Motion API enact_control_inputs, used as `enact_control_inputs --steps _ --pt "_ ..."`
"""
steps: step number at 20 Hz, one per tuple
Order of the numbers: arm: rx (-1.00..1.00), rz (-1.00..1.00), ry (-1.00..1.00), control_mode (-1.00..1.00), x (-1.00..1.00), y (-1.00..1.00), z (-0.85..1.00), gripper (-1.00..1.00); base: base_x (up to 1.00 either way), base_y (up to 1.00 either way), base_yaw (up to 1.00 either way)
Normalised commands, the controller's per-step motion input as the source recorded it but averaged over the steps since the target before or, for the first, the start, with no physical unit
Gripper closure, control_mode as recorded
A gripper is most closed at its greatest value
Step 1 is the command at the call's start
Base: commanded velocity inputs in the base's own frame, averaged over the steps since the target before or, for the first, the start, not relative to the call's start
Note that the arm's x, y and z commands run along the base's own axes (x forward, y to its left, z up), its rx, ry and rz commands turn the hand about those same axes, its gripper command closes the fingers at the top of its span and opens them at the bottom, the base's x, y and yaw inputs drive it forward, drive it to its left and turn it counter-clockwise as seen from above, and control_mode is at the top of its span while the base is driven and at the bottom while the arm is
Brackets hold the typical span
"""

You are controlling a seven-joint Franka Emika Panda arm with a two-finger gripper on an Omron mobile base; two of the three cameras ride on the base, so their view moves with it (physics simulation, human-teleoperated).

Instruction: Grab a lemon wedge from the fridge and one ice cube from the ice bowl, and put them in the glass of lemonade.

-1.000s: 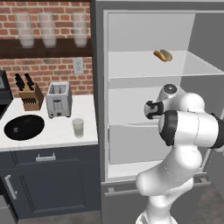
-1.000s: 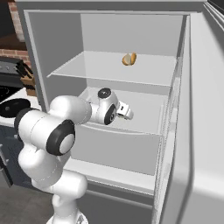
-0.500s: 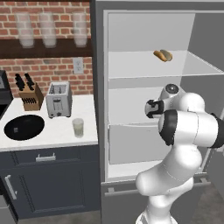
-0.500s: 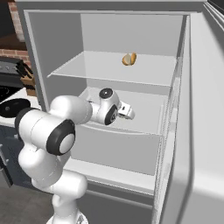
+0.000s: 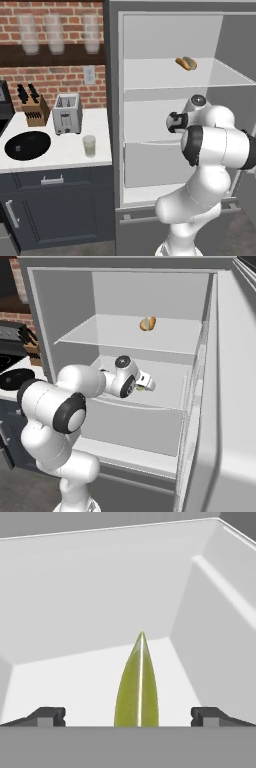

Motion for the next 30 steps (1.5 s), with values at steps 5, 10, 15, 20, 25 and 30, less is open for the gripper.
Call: enact_control_inputs --steps 5,10,15,20,25,30 --pt "0.0 0.0 0.11 -1.0 0.16 0.0 0.04 -1.0 0.0 0.0 0.0" --pt "0.0 0.0 0.08 -1.0 0.12 -0.08 -0.13 -1.0 0.0 0.0 0.0" --pt "0.0 0.0 0.01 -1.0 0.08 -0.13 -0.34 1.0 0.0 0.0 0.0" --pt "0.0 0.0 0.0 -1.0 0.0 -0.11 -0.45 1.0 0.0 0.0 0.0" --pt "0.0 0.0 -0.01 -1.0 0.0 0.0 -0.05 1.0 0.0 0.0 0.0" --pt "0.0 0.0 0.0 -1.0 -0.02 0.0 0.0 1.0 0.0 0.0 0.0"
